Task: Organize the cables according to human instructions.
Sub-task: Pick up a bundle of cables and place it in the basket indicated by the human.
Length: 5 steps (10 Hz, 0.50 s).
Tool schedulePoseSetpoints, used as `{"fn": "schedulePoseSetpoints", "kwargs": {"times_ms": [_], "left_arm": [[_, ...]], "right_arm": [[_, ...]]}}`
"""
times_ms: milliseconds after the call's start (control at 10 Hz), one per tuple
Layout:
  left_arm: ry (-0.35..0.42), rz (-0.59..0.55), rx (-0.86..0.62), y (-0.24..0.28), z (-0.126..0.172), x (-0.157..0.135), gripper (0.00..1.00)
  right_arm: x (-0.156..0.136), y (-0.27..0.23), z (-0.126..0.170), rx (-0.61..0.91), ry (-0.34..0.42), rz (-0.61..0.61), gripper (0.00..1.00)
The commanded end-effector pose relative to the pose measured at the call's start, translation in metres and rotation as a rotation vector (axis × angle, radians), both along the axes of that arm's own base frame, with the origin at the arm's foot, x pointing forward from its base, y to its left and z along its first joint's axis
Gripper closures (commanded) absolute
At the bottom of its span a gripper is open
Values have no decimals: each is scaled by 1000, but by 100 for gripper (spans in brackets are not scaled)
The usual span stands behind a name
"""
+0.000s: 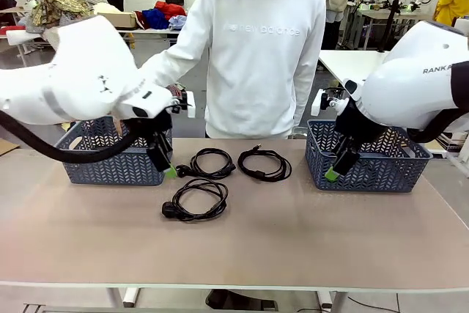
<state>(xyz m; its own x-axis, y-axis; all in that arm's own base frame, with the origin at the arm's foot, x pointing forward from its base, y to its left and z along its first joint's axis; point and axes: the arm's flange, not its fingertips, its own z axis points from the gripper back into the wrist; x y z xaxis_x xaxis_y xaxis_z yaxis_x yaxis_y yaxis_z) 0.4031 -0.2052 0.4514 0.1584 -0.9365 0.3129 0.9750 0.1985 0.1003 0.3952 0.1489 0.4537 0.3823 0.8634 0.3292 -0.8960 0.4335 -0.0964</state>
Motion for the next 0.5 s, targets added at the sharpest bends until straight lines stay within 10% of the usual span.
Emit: {"fn": "schedulePoseSetpoints", "kwargs": {"times_ms": [0,400], "left_arm": [[34,-66,59,-7,-5,8,0],[61,-58,52,-19,-21,1,0]], "right_arm": [[0,0,1,2,-6,-9,0],[0,0,1,2,-6,-9,0]]}}
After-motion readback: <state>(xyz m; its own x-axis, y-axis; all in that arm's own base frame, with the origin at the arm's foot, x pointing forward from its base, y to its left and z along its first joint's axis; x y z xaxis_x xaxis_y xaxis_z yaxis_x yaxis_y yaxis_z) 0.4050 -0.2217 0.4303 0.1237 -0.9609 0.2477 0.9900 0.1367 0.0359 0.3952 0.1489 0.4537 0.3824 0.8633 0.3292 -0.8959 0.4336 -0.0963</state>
